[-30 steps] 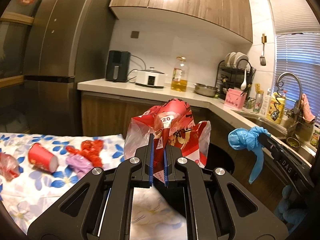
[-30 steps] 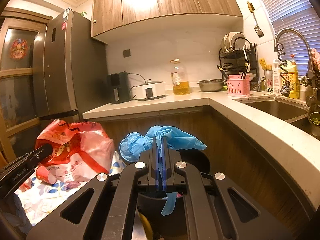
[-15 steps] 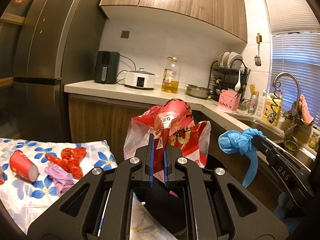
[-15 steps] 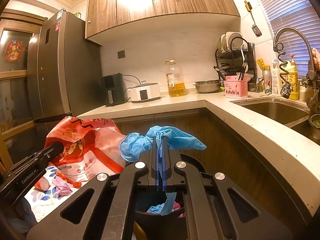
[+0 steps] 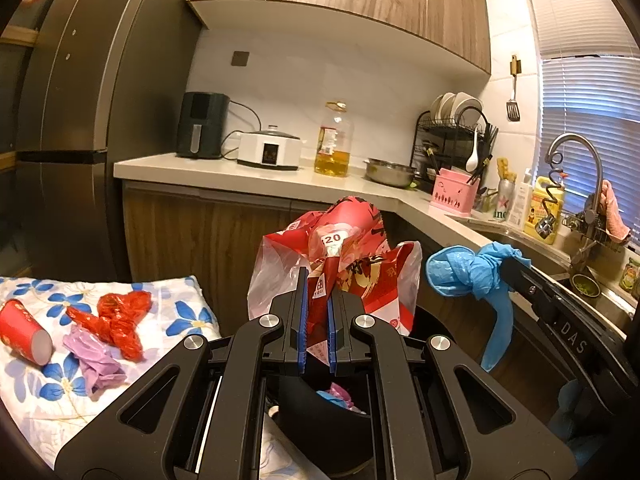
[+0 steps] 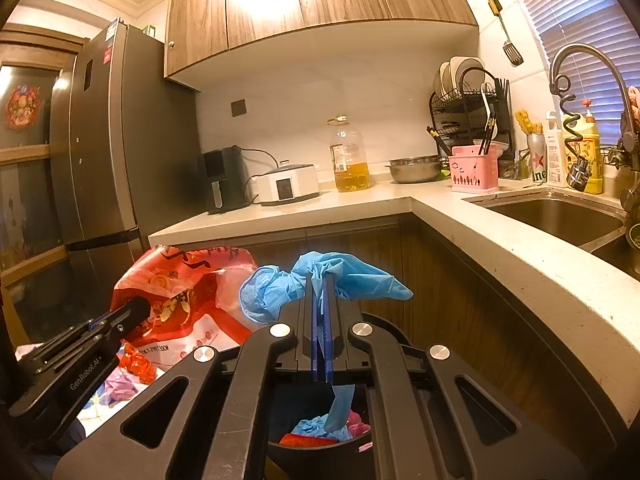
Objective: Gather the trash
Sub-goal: 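Carry the snack bag and blue glove over the black bin, then open both tools to drop the bag and glove into the bin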
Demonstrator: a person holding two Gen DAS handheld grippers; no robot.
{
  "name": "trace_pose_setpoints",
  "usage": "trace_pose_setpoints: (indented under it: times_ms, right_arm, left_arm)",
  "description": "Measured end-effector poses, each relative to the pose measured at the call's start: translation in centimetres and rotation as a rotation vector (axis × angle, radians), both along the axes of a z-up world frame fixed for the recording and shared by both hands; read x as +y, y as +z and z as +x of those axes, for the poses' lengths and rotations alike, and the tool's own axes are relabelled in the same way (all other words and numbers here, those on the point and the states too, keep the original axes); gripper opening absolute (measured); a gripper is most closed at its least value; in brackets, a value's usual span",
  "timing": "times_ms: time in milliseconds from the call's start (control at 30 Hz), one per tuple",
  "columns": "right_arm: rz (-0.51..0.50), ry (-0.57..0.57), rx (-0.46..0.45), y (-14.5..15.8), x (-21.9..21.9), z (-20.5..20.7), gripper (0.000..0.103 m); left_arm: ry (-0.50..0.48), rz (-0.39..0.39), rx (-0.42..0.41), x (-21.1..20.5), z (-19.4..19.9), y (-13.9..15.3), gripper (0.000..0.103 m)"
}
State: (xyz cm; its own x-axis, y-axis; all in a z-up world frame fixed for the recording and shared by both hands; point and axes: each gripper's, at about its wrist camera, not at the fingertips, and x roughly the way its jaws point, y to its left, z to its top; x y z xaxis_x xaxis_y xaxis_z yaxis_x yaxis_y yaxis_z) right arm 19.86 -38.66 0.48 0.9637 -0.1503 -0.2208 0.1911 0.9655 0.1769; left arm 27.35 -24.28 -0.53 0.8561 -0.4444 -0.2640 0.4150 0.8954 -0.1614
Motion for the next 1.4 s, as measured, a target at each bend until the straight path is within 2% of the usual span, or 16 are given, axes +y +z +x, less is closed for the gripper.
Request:
trace_pose_setpoints:
  times_ms: [733,800,833,900,1000,1100,1200,1400]
  right_arm:
    - [0.032,0.035,0.076,-1.9,-0.6,2.6,0.004]
    - [0.035,0.036,0.081,-2.1,-0.7,2.8,0.006]
    - [0.035,0.037,0.083,-2.2,-0.8,2.9,0.012]
    - [0.039,0.033,0.086,-2.4,-1.0,3.0,0.024]
    - [0.046,0.027,0.097,-2.7,-1.4,3.2,0.027]
    - [0.049,0.019,0.102,-3.0,-1.7,3.1,0.027]
    - [0.052,0.004,0.101,-3.2,-2.0,3.0,0.033]
    - [0.055,0.002,0.116,-3.7,-1.6,2.5,0.033]
  left_arm:
    - [-0.061,0.010,0.047,-2.0,2.6,-2.2,0.009]
    - [-0.078,0.014,0.059,-2.1,2.9,-2.4,0.013]
    - [-0.088,0.018,0.064,-2.2,3.0,-2.6,0.015]
    - [-0.095,0.024,0.067,-2.3,3.1,-2.9,0.028]
    - [-0.107,0.007,0.087,-2.0,3.4,-3.5,0.046]
    - [-0.097,0.005,0.094,-1.7,3.5,-3.8,0.050]
    - [-0.070,-0.003,0.100,-1.0,3.6,-4.0,0.059]
    - [-0.016,-0.005,0.111,0.7,3.0,-4.3,0.065]
